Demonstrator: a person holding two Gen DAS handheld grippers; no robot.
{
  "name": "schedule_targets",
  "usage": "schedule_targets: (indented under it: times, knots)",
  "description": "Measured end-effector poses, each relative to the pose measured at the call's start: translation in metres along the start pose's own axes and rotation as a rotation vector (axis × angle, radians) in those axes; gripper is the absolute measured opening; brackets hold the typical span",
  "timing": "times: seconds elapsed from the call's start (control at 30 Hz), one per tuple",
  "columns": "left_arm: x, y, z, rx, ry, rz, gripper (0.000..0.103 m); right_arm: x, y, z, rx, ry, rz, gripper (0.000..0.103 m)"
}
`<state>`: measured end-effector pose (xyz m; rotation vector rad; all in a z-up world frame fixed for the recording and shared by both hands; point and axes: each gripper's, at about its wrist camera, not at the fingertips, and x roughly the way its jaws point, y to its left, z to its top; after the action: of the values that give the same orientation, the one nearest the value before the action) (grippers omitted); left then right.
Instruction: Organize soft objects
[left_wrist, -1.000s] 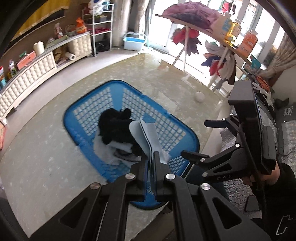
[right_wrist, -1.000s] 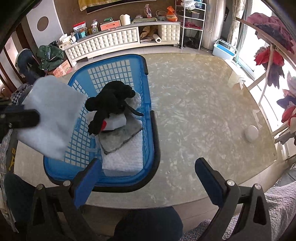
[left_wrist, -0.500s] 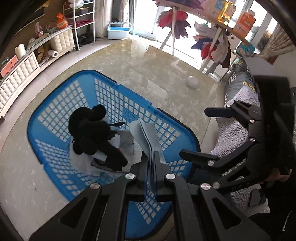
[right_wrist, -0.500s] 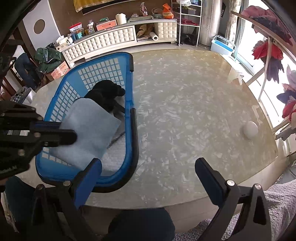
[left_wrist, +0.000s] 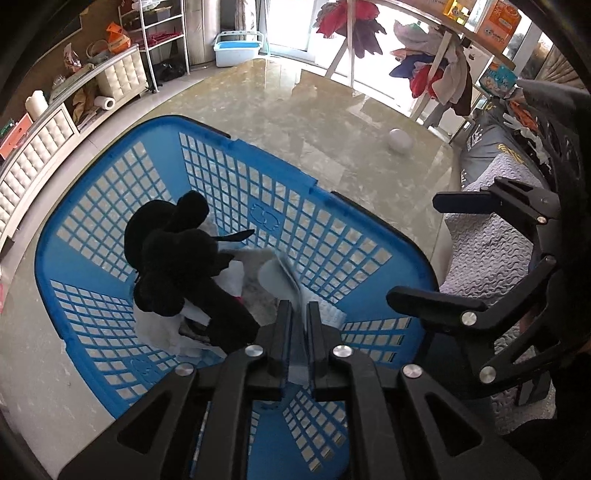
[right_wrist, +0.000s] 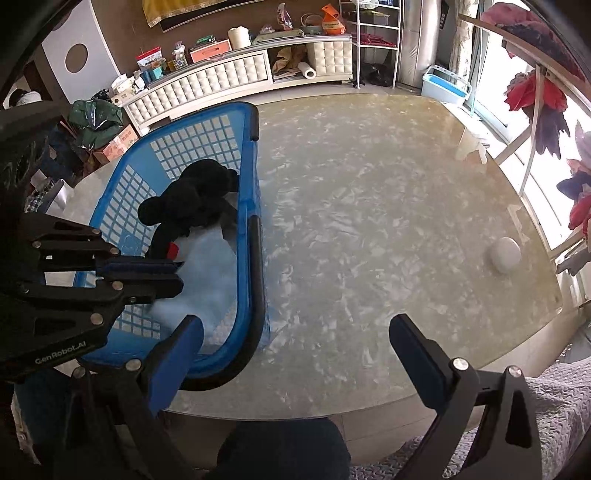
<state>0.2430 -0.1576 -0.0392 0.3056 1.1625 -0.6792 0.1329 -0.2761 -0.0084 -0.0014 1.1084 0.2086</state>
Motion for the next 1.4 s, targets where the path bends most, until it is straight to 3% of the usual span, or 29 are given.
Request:
schedule_targets:
  times: [0.1, 0.17, 0.6, 1.07, 1.4]
  knots:
    - [0.001, -0.002, 0.002, 0.007, -0.011, 0.021, 0.04, 0.0, 0.001, 0.0, 0.002, 0.001, 0.006, 0.101]
    - [-0.002, -0.001, 0.001, 0.012, -0.02, 0.028, 0.049, -0.001, 0.002, -0.001, 0.001, 0.0, 0.008, 0.101]
    - [-0.046, 0.023, -0.017, -0.077, -0.123, 0.095, 0.083, -0.017, 0.019, 0.0, 0.001, -0.035, 0.04, 0.101]
    - [-0.109, 0.047, -0.076, -0.229, -0.283, 0.17, 0.088, -0.038, 0.067, -0.002, 0.001, -0.116, 0.084, 0.101]
    - [-0.148, 0.06, -0.122, -0.307, -0.396, 0.211, 0.092, -0.056, 0.112, -0.006, -0.065, -0.167, 0.039, 0.101]
